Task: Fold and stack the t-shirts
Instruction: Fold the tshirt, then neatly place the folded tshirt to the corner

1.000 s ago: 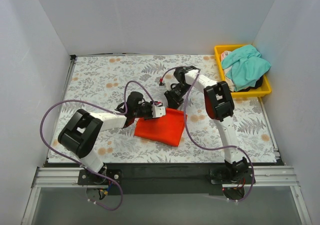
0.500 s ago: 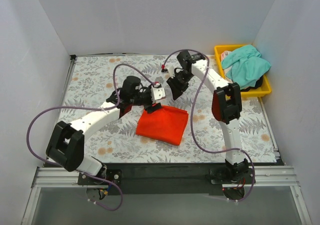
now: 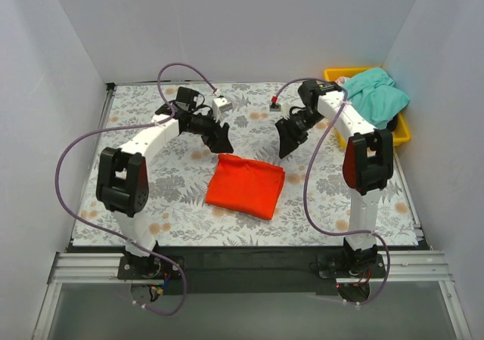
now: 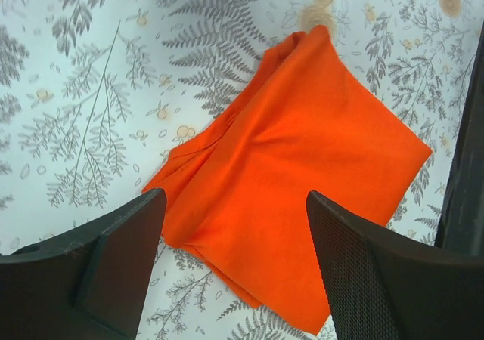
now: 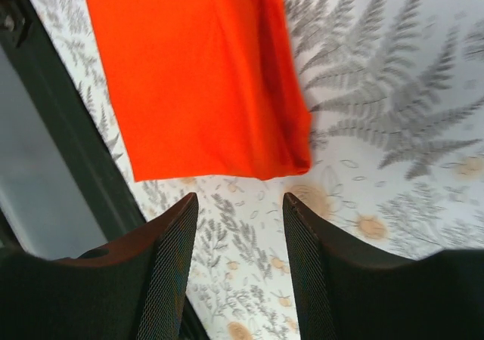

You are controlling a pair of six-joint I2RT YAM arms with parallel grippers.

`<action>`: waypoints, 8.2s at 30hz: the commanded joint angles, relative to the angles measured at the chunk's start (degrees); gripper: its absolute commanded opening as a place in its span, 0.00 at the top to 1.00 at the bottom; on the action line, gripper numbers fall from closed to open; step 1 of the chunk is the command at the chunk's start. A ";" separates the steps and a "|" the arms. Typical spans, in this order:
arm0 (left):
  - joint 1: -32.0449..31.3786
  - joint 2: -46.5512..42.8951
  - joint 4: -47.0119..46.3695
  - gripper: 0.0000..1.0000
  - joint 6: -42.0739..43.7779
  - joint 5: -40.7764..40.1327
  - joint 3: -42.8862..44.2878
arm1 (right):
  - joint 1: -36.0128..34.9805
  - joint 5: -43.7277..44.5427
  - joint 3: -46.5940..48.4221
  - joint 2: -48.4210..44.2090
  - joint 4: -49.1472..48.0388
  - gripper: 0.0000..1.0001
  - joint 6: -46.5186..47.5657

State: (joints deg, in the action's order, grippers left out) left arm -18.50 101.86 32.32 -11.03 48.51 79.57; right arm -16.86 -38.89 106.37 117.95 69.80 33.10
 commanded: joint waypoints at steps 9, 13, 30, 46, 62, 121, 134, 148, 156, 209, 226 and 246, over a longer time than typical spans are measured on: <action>0.92 11.68 13.57 0.23 -0.75 0.27 9.73 | -2.64 -2.60 -4.49 4.13 -0.45 0.36 1.70; 0.92 14.94 15.75 0.25 0.74 -0.79 11.57 | -3.61 -1.72 -6.69 3.69 -0.81 0.37 1.88; 1.01 16.96 14.70 0.26 0.57 -1.13 11.92 | -3.70 3.56 -7.23 5.45 -6.52 0.42 -1.37; 1.01 16.61 12.95 0.78 -1.80 -4.39 11.75 | -3.62 3.03 -9.51 -2.28 -3.01 0.99 -1.37; 1.01 23.55 9.79 1.00 -9.36 -8.96 12.80 | -2.56 18.32 -2.41 10.10 -9.68 0.99 -6.29; 0.12 16.35 -10.78 0.04 -50.06 13.80 -24.20 | -5.20 -16.83 -42.19 0.54 -24.45 0.02 -12.19; 2.95 -6.83 -5.51 0.04 -43.47 -0.06 -19.90 | 1.47 -17.72 -32.38 -17.66 -10.47 0.02 0.91; -33.26 1.39 2.13 0.03 -45.40 -67.63 -1.71 | 19.85 -10.59 -23.74 -22.15 -10.39 0.02 -4.54; -32.22 13.79 4.77 0.03 -48.82 -67.94 2.09 | 20.03 -11.03 -27.44 -23.73 -10.30 0.02 -4.10; 30.10 9.94 19.54 0.05 -9.89 -34.98 12.40 | 20.38 -9.80 -24.36 -23.64 -10.65 0.02 -7.09; 30.28 11.42 4.34 0.05 -17.45 -43.15 -1.44 | 20.38 -8.39 -29.99 -26.90 -10.82 0.02 -6.47; 28.26 29.62 2.67 0.05 -30.98 -43.68 15.44 | 20.38 -9.36 -29.81 -22.24 -12.06 0.02 -7.44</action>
State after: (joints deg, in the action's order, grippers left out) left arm 11.14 126.06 35.46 -37.47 1.50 96.51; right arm 3.31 -46.87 76.05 94.85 58.35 25.69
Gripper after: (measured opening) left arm 0.948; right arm 0.984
